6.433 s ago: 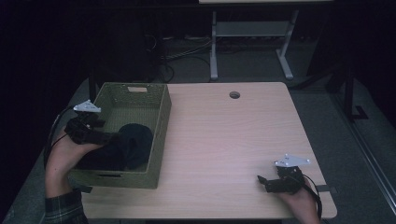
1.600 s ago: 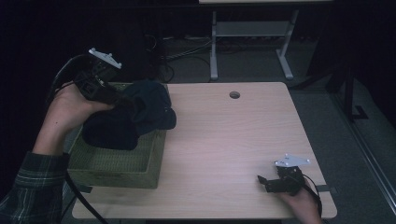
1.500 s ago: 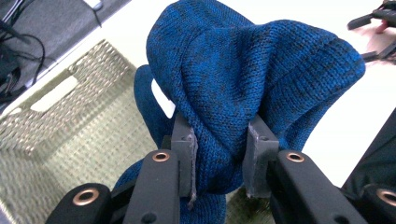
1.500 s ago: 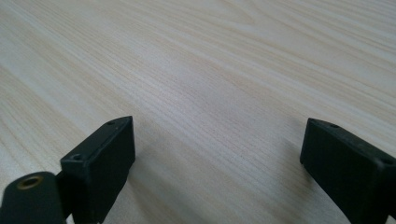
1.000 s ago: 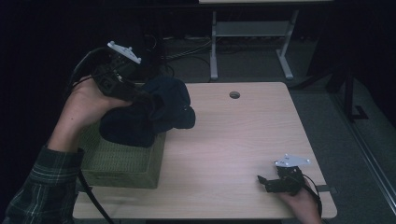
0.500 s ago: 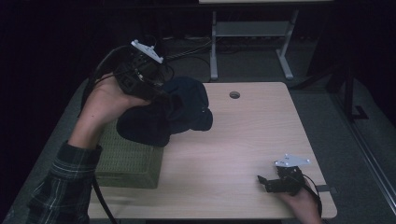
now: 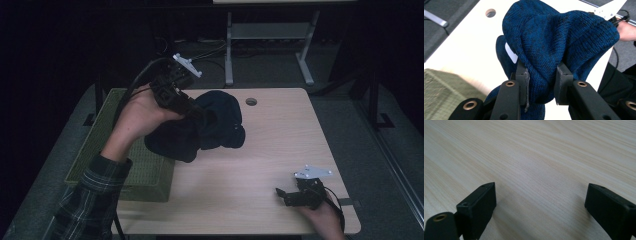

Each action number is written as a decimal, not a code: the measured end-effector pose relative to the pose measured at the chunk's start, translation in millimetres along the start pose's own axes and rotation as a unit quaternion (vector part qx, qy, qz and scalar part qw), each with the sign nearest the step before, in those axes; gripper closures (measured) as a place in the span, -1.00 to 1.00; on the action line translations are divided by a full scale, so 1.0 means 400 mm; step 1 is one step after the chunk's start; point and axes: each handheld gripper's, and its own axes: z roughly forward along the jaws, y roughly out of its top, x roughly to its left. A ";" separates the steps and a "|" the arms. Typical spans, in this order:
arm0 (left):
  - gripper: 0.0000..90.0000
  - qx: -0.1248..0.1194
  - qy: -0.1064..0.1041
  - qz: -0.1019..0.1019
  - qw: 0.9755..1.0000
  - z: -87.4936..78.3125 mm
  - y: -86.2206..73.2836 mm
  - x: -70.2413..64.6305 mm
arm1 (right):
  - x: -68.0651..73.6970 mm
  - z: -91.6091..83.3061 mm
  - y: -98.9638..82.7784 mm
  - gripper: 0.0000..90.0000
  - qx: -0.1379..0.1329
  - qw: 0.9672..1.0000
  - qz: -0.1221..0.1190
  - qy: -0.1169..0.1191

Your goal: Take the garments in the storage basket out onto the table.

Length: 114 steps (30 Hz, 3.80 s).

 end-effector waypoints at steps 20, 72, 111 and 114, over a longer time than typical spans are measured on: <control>0.56 0.004 -0.077 0.012 0.997 0.178 -0.004 -0.081 | 0.001 -0.001 0.000 -0.78 0.000 1.000 0.002 0.001; 0.49 0.053 -0.083 -0.063 0.993 0.584 -0.136 -0.003 | 0.000 0.000 0.000 -0.78 0.000 1.000 0.001 0.000; 0.32 -0.013 -0.073 -0.041 0.996 0.409 -0.212 -0.099 | 0.000 0.000 0.000 -0.78 0.000 1.000 0.000 0.001; 0.55 -0.009 -0.084 -0.040 0.996 0.425 -0.234 -0.113 | 0.000 0.000 0.000 -0.78 -0.002 1.000 -0.001 0.001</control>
